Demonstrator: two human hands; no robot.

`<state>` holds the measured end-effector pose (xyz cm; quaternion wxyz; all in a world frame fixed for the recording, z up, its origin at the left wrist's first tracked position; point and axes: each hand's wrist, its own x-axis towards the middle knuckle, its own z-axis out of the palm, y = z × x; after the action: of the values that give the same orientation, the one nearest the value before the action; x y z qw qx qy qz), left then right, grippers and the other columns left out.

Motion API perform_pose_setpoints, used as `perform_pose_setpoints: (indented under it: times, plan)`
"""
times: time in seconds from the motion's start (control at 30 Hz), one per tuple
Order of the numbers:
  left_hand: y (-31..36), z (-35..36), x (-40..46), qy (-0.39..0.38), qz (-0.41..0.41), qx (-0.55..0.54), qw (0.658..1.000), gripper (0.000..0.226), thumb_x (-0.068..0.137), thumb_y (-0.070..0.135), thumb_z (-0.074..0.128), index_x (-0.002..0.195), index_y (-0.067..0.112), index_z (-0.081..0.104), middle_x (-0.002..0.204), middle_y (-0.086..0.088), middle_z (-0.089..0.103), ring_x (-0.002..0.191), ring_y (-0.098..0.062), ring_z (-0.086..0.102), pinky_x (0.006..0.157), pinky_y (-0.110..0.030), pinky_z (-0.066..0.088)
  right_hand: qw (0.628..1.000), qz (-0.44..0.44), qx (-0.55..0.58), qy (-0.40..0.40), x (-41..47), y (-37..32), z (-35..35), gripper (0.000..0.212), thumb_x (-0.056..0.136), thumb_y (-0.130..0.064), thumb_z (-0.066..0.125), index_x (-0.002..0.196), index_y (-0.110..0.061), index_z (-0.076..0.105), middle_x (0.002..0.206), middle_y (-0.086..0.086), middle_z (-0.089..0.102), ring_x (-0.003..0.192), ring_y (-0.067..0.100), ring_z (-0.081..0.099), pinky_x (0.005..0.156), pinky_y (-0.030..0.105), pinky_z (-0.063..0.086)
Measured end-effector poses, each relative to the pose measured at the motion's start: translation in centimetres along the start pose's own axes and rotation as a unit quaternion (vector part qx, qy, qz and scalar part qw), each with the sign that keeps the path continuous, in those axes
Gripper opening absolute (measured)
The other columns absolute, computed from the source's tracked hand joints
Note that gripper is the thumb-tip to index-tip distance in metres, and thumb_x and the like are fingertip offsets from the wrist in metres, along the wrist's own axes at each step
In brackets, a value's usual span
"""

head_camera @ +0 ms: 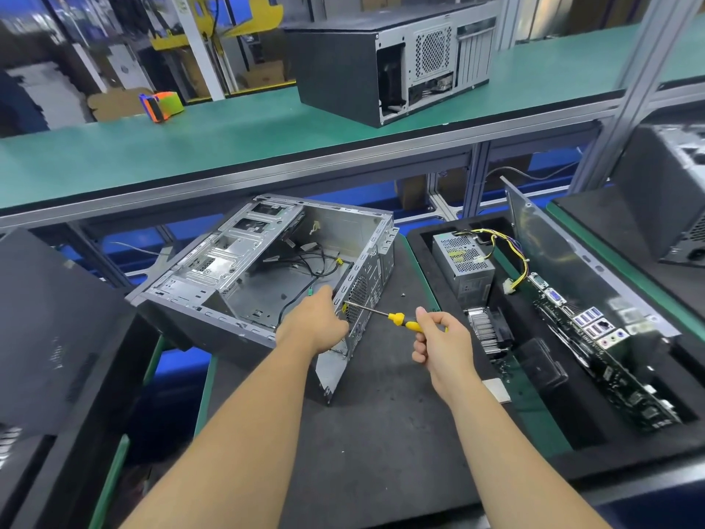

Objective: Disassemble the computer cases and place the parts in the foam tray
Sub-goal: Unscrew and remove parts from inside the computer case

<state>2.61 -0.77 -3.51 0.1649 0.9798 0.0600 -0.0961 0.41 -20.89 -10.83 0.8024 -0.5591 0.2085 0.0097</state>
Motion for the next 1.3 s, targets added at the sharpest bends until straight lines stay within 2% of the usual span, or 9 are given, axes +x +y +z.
perform_pose_setpoints:
  times: [0.2,0.67,0.87,1.0,1.1,1.17,1.23,1.3]
  plan:
    - [0.0,0.0,-0.1,0.000,0.000,0.004,1.000,0.025,0.084,0.028,0.056,0.106,0.025,0.044,0.092,0.000,0.060,0.087,-0.028,0.062,0.080,-0.044,0.056,1.000,0.011,0.009,-0.005,-0.4,0.8,-0.1,0.023,0.096,-0.026,0.068,0.090,-0.006,0.058,0.061,0.003,0.051,0.049,0.014,0.043,0.044,0.027,0.037]
    - [0.1,-0.3,-0.3,-0.003,-0.010,-0.016,1.000,0.024,0.086,0.030,0.057,0.108,0.025,0.047,0.096,0.000,0.061,0.092,-0.030,0.062,0.088,-0.049,0.055,0.986,0.122,0.103,-0.051,-0.9,2.7,0.2,0.026,0.097,-0.028,0.064,0.088,-0.008,0.051,0.062,0.004,0.044,0.052,0.015,0.037,0.046,0.026,0.030]
    - [0.1,-0.4,-0.4,-0.007,-0.010,-0.019,1.000,0.034,0.086,0.028,0.056,0.118,0.028,0.048,0.098,0.000,0.061,0.092,-0.029,0.061,0.088,-0.047,0.055,0.984,0.132,0.105,-0.057,-0.7,2.7,0.0,0.024,0.098,-0.028,0.064,0.091,-0.009,0.052,0.063,0.003,0.045,0.051,0.014,0.037,0.045,0.025,0.030]
    - [0.0,-0.3,-0.3,-0.009,-0.009,-0.008,1.000,0.029,0.086,0.027,0.055,0.113,0.025,0.044,0.097,-0.002,0.060,0.094,-0.031,0.061,0.089,-0.049,0.055,0.994,0.059,0.080,-0.042,-0.9,1.6,0.1,0.024,0.099,-0.025,0.063,0.086,-0.009,0.050,0.065,0.004,0.046,0.052,0.015,0.038,0.044,0.026,0.031]
    - [0.0,-0.2,-0.2,-0.010,-0.010,-0.001,1.000,0.027,0.087,0.027,0.055,0.110,0.024,0.043,0.099,-0.004,0.059,0.094,-0.032,0.061,0.089,-0.049,0.054,0.995,-0.082,-0.053,-0.027,-1.2,0.0,-0.4,0.021,0.096,-0.026,0.067,0.088,-0.010,0.056,0.062,0.004,0.054,0.054,0.018,0.043,0.045,0.027,0.038]
    - [0.0,-0.2,-0.1,-0.009,-0.011,0.000,1.000,0.028,0.087,0.027,0.056,0.112,0.023,0.043,0.100,-0.004,0.059,0.094,-0.032,0.060,0.088,-0.048,0.054,0.977,-0.153,-0.136,-0.062,-1.4,-1.2,-1.0,0.014,0.095,-0.026,0.067,0.086,-0.020,0.058,0.061,0.001,0.059,0.054,0.018,0.047,0.048,0.029,0.042]
    - [0.0,-0.2,-0.2,-0.008,-0.008,0.001,1.000,0.028,0.088,0.027,0.056,0.112,0.023,0.043,0.097,-0.003,0.058,0.092,-0.031,0.060,0.085,-0.047,0.055,0.967,-0.169,-0.158,-0.106,-1.4,-1.9,-1.5,0.012,0.096,-0.023,0.064,0.085,-0.025,0.059,0.063,0.002,0.062,0.055,0.019,0.049,0.050,0.030,0.046]
    - [0.1,-0.3,-0.2,-0.007,-0.006,0.004,1.000,0.028,0.088,0.026,0.055,0.113,0.022,0.042,0.094,-0.003,0.057,0.091,-0.031,0.060,0.082,-0.045,0.055,0.970,-0.157,-0.146,-0.117,-1.4,-2.1,-1.5,0.015,0.099,-0.018,0.061,0.086,-0.025,0.061,0.064,0.002,0.062,0.057,0.021,0.052,0.053,0.033,0.048]
